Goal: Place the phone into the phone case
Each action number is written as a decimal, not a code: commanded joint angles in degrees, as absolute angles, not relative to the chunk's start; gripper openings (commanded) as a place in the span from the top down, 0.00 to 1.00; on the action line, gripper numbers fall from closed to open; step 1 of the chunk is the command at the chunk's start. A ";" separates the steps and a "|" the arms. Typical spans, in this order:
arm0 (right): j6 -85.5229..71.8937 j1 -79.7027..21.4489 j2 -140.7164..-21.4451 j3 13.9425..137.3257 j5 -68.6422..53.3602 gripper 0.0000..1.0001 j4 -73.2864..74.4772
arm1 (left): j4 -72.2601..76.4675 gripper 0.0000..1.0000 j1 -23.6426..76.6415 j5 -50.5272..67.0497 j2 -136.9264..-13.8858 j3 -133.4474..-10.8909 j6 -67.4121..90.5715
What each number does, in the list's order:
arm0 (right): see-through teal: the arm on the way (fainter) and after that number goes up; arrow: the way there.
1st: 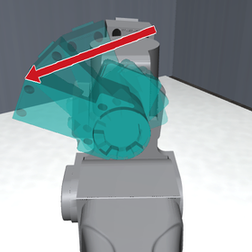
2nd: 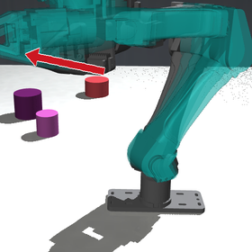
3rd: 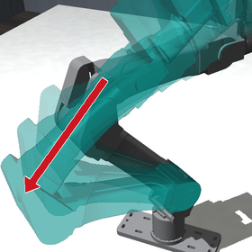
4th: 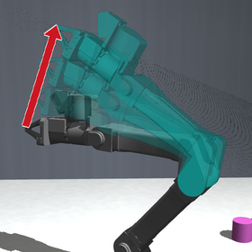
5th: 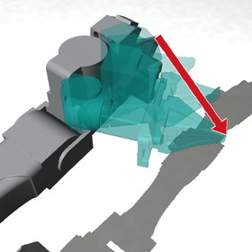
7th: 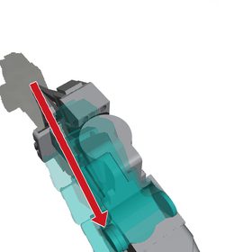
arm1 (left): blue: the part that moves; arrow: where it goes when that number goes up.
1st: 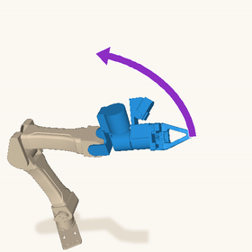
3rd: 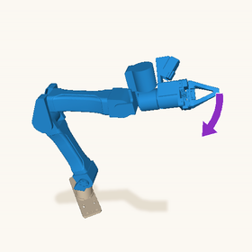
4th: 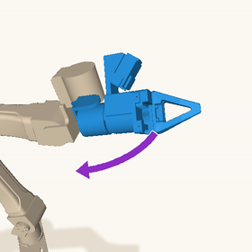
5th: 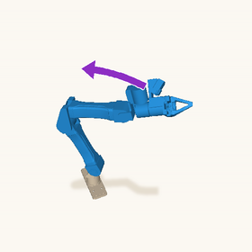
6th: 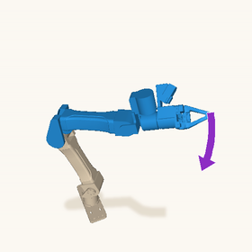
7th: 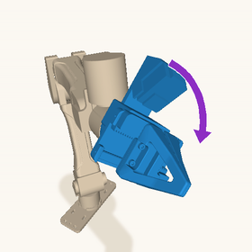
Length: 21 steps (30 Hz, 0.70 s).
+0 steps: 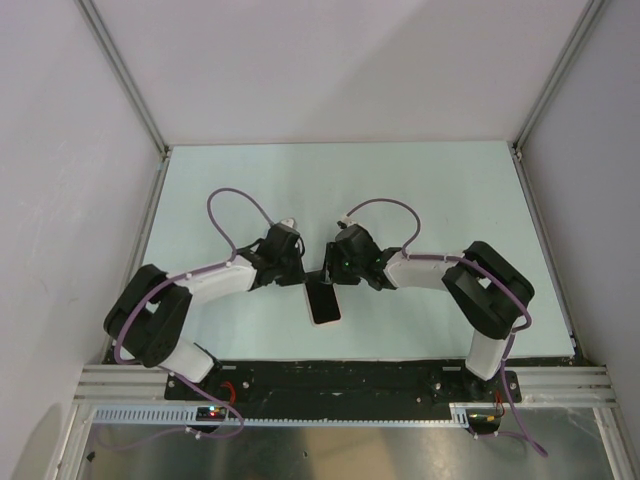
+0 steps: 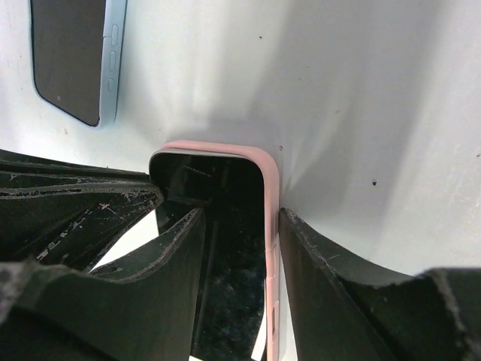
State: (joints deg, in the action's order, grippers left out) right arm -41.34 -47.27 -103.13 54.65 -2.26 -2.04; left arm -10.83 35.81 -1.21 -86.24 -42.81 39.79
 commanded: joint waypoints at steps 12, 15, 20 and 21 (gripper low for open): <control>-39.62 -47.91 -108.42 53.99 -3.38 0.50 5.82 | -13.39 1.00 34.97 3.33 -89.69 -41.37 39.85; -39.45 -48.04 -108.72 54.37 -3.64 0.50 6.02 | -13.36 1.00 34.97 3.96 -89.87 -39.99 40.06; -39.03 -48.24 -108.85 54.72 -3.62 0.50 6.60 | -13.40 1.00 35.02 4.75 -90.69 -37.80 40.44; -38.89 -48.24 -108.92 54.74 -3.61 0.50 6.64 | -13.43 1.00 35.00 4.79 -90.79 -37.45 40.52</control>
